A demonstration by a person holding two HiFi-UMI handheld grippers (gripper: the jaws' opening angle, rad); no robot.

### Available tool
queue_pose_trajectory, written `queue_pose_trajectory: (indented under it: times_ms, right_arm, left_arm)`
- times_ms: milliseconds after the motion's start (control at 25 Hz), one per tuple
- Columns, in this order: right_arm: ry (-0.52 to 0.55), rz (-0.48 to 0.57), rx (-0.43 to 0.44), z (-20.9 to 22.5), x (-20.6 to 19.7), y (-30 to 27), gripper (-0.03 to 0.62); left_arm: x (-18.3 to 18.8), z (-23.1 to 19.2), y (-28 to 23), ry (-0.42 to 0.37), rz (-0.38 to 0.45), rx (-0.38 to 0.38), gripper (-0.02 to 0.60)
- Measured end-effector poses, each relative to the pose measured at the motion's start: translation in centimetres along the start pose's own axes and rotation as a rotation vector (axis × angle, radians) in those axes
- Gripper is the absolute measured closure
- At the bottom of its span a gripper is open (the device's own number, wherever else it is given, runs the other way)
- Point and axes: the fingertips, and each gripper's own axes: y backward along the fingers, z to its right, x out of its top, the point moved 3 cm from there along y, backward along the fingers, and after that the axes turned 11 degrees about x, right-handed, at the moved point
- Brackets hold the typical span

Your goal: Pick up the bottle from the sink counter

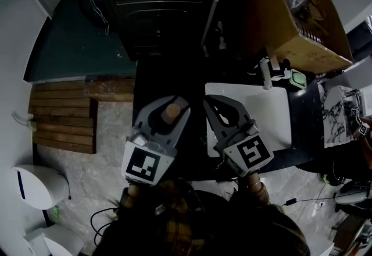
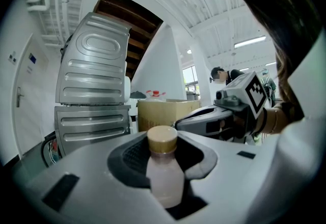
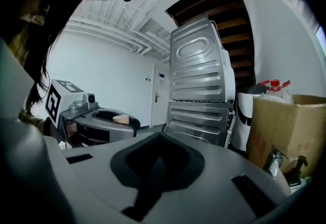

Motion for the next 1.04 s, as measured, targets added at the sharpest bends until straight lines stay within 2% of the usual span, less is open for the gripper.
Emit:
queue_pose_trajectory:
  times_ms: [1040]
  right_arm:
    - [-0.005, -0.021, 0.009, -0.06, -0.36, 0.17, 0.577]
  left_arm:
    - [-0.03, 0.18, 0.06, -0.009, -0.006, -0.009, 0.451]
